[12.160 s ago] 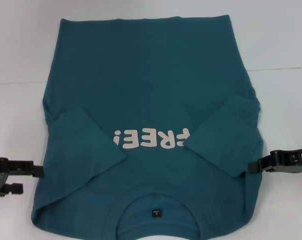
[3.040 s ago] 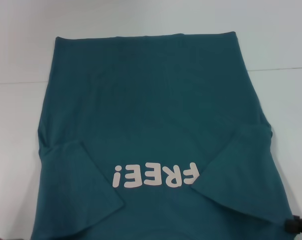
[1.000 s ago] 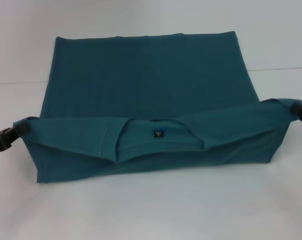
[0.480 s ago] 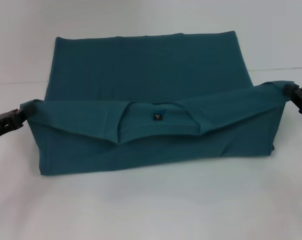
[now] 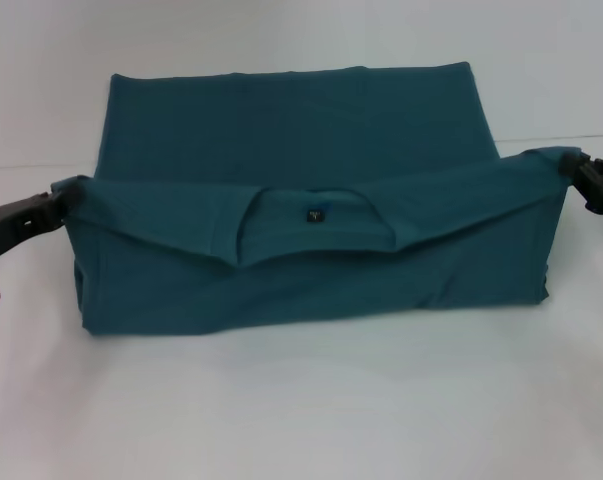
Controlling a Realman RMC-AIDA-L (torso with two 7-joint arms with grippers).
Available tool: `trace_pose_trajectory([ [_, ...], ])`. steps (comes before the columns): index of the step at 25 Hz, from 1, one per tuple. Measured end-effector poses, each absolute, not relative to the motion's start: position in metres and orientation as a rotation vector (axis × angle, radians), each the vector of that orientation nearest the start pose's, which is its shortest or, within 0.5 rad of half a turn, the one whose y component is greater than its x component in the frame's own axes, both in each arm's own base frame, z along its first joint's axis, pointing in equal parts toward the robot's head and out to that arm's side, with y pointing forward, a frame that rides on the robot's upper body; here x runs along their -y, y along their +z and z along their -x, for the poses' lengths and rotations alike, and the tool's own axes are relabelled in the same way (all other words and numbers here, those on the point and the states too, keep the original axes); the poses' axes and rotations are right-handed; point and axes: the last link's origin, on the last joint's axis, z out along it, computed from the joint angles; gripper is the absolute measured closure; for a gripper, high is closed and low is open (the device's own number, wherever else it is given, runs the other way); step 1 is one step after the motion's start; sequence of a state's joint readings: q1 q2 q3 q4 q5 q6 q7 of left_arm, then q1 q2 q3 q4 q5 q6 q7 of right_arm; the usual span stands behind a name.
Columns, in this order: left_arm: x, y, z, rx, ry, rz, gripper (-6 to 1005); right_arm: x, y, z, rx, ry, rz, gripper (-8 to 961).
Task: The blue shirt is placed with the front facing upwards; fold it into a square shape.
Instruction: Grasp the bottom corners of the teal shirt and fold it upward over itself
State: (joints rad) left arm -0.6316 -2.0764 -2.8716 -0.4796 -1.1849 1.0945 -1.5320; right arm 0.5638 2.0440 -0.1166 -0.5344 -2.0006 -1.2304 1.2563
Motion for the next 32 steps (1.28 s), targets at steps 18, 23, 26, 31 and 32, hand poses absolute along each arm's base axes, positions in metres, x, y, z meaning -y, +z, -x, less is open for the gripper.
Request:
trace_pose_trajectory([
  [18, -0.425, 0.032, 0.291, 1.06, -0.774, 1.918, 963, -0.404, 0.06, -0.323, -0.802, 0.644, 1.952, 911],
  [23, -0.43, 0.031, 0.285, 1.042, -0.765, 1.919, 963, -0.407, 0.058, -0.323, -0.797, 0.621, 1.948, 912],
  [26, -0.432, 0.029, 0.285, 1.042, -0.749, 1.909, 963, -0.409, 0.056, -0.322, -0.799, 0.616, 1.949, 912],
  [31, -0.436, 0.025, 0.283, 1.036, -0.722, 1.904, 963, -0.413, 0.056, -0.321, -0.79, 0.594, 1.938, 912],
  [32, -0.437, 0.025, 0.283, 1.034, -0.719, 1.903, 963, -0.414, 0.055, -0.321, -0.79, 0.593, 1.936, 912],
])
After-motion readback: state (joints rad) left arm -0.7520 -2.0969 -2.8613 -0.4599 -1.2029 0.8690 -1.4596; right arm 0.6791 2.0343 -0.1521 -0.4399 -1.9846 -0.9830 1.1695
